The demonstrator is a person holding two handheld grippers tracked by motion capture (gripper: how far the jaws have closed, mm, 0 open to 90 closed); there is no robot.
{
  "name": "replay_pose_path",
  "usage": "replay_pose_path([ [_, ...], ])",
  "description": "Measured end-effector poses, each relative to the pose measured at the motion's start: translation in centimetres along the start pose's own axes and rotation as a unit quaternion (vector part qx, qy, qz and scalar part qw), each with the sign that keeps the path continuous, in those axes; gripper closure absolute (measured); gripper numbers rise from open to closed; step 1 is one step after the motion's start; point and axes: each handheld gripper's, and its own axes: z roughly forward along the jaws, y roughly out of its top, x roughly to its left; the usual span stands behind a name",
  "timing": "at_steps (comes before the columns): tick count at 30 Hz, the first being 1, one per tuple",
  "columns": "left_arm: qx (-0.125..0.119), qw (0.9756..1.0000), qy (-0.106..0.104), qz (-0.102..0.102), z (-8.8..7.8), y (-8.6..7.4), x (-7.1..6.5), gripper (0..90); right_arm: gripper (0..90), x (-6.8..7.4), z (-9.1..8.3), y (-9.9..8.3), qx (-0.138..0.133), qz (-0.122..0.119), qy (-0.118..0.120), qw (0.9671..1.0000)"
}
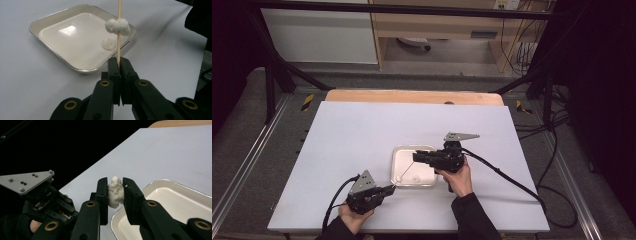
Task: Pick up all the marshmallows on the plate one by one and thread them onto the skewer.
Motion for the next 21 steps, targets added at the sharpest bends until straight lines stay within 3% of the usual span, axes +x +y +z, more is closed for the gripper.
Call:
replay_pose_path([
  [21, -0.026, 0.9995, 0.009, -0.014, 0.3, -0.4, -0.7, 88.7, 79.6, 1.0, 1.1, -1.7, -0.063, -0.011, 0.006, 0.9979],
])
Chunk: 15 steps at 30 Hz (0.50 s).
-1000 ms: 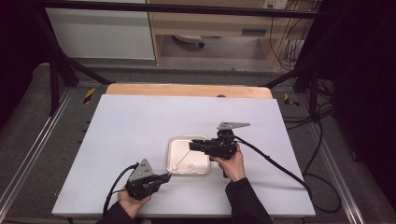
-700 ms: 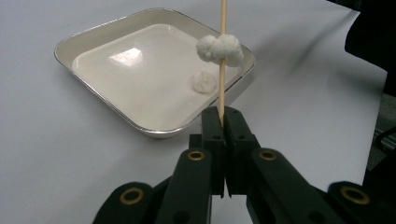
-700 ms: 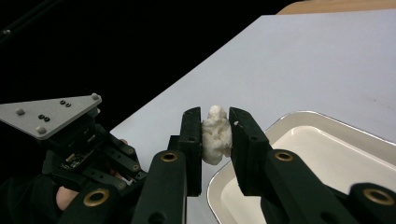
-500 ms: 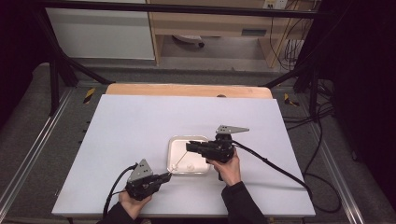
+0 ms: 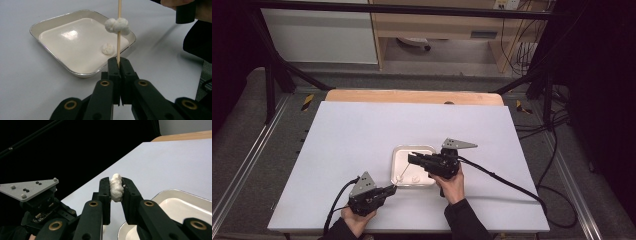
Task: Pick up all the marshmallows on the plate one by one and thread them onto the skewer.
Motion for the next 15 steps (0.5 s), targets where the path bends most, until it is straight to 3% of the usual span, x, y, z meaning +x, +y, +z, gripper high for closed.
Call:
replay_pose_path([
  [15, -0.005, 0.9999, 0.005, 0.011, 0.05, 0.01, -0.29, 88.8, 80.0, 0.30, 0.12, -0.52, -0.007, 0.004, 0.011, 0.9999],
])
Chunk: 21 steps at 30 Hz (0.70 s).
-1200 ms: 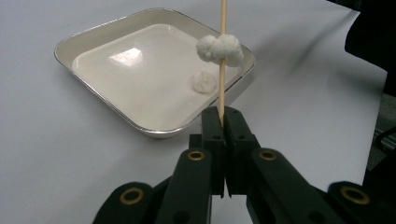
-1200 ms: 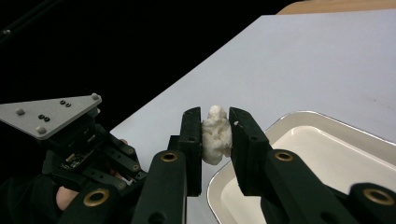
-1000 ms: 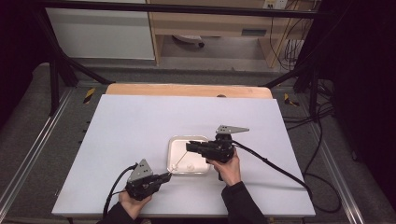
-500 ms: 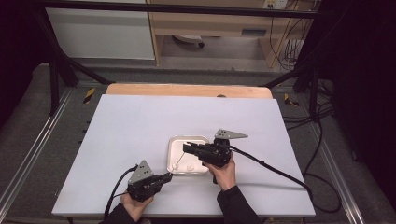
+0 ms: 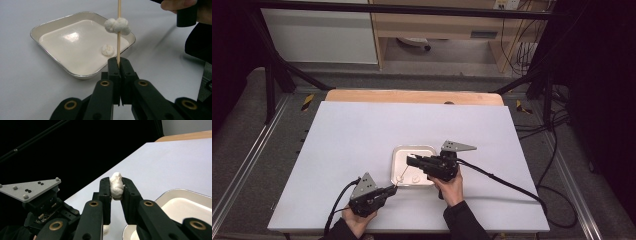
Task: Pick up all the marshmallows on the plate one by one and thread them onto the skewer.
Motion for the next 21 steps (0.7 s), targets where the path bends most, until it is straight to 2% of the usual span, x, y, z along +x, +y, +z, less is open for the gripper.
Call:
replay_pose_path([
  [21, 0.007, 0.9999, -0.003, 0.008, 0.30, 0.07, -0.18, 88.9, 80.3, 0.29, -0.02, -0.45, 0.013, -0.007, 0.002, 0.9999],
])
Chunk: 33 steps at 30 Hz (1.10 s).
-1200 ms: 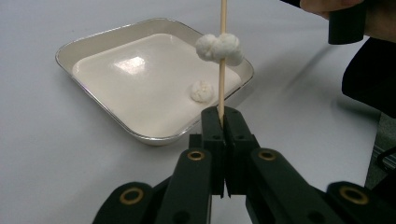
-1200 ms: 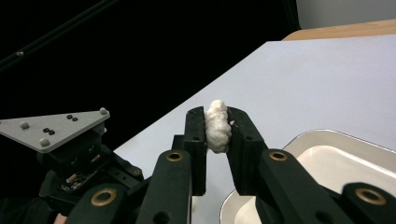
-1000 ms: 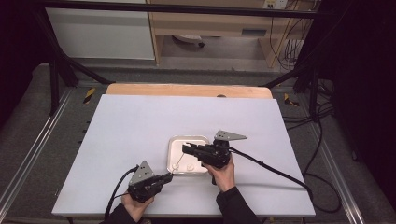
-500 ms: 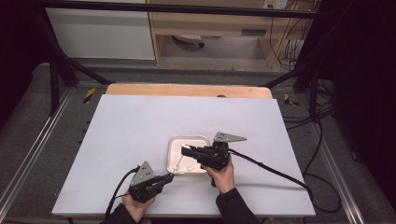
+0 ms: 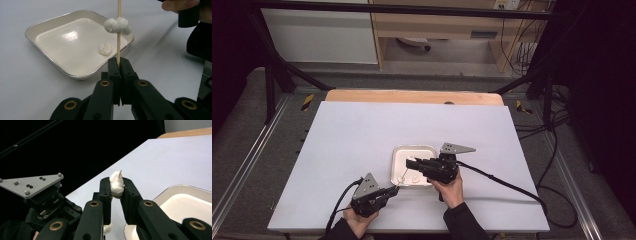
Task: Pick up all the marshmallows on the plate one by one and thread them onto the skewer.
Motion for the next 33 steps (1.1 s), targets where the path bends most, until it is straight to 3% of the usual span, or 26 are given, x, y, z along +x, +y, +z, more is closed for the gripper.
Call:
replay_pose_path([
  [33, -0.002, 1.0000, -0.003, -0.002, -0.11, 0.25, 0.03, 88.9, 80.7, 0.34, 0.01, -0.73, 0.002, -0.005, 0.004, 1.0000],
])
